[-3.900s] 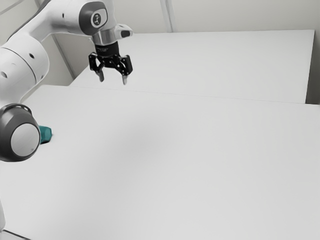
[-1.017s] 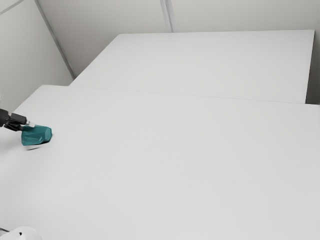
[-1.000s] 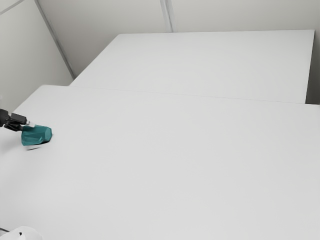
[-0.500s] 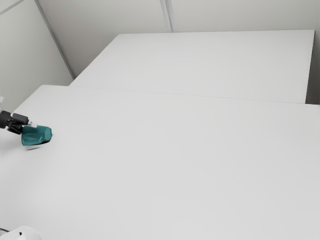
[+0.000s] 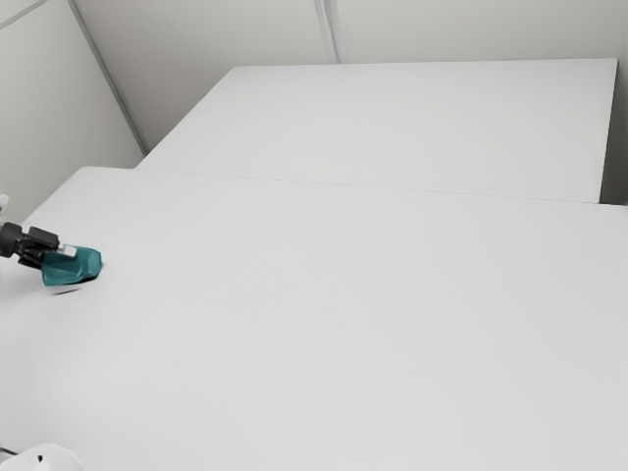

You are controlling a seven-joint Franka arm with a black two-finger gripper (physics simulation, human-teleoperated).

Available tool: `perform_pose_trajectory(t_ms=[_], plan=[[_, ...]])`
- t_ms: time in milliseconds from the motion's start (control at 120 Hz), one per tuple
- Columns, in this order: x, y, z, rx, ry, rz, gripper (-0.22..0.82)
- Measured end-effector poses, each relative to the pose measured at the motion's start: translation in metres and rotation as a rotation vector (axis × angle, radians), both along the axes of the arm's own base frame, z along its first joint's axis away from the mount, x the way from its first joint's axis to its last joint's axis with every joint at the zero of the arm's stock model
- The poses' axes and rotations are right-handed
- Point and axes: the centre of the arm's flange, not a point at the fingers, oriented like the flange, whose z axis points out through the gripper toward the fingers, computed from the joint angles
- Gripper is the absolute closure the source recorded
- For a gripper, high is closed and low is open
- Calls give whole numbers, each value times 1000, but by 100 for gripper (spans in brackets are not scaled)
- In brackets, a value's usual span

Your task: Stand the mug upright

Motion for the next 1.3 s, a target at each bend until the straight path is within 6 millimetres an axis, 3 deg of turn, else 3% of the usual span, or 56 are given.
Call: perform_pose_trajectory(t_ms=[375, 708, 792, 825, 942, 1050, 1300], plan=[[-1, 2, -7, -6, 14, 17, 37], [6, -2, -2, -5, 4, 18, 62], [9, -5, 1, -11, -5, 14, 59], [12, -7, 4, -13, -10, 10, 63], [22, -15, 13, -17, -28, -6, 62], [37, -29, 22, -18, -42, -33, 74], [81, -74, 59, 19, -62, -108, 77]])
